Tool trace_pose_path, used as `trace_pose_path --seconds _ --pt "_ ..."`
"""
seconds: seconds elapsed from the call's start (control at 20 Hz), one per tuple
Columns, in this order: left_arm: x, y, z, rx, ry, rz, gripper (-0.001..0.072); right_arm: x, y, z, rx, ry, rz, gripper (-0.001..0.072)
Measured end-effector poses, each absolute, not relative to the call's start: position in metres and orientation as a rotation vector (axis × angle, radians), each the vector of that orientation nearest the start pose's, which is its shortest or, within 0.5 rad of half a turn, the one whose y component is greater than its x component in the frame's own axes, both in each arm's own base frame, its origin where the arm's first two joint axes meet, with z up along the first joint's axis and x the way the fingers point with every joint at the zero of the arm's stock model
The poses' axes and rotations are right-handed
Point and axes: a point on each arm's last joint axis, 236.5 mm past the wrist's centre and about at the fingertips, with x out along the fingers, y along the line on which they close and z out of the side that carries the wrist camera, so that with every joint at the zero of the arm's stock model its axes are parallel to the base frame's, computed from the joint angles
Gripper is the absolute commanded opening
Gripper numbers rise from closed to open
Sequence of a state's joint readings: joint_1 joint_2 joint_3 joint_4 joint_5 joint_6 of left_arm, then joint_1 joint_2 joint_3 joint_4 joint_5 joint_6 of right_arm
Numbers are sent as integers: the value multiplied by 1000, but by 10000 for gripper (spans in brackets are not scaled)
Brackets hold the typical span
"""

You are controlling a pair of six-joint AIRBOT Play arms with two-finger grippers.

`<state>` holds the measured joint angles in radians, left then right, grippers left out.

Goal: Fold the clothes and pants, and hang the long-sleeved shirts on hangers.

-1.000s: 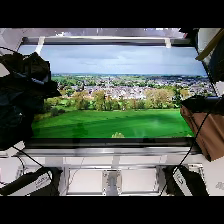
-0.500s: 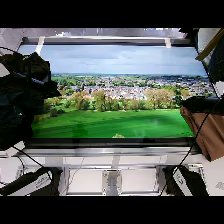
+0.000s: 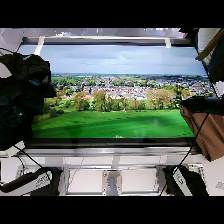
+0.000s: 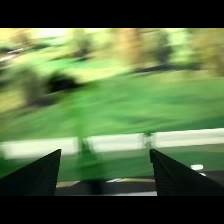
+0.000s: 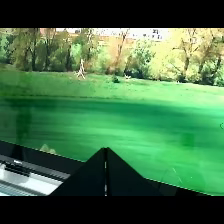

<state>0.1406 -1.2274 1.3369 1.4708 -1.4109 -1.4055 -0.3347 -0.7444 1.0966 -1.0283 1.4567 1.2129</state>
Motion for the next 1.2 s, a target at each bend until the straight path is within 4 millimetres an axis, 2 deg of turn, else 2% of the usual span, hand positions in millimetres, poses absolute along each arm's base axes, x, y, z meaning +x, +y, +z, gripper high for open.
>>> trace_pose_path --seconds 0.15,0.25,0.4,0.5,0.6,0.7,0.95,1.2 --pt "330 128 77 62 1366 255 612 279 31 166 195 935 318 27" --pt "304 178 87 8 1358 413 612 279 31 166 195 935 318 27" --pt "261 236 95 -149 1297 591 612 280 31 166 194 933 316 27" --pt "230 262 89 -267 1267 672 612 281 30 166 194 927 314 27" --pt "208 276 73 -402 1227 719 612 283 29 168 194 915 308 27" --pt "202 281 54 -533 1153 725 613 287 28 170 193 899 300 27" --pt "234 286 26 -750 923 667 613 293 25 174 192 869 286 27" --pt "275 290 16 -961 749 606 611 295 24 175 192 863 282 27"
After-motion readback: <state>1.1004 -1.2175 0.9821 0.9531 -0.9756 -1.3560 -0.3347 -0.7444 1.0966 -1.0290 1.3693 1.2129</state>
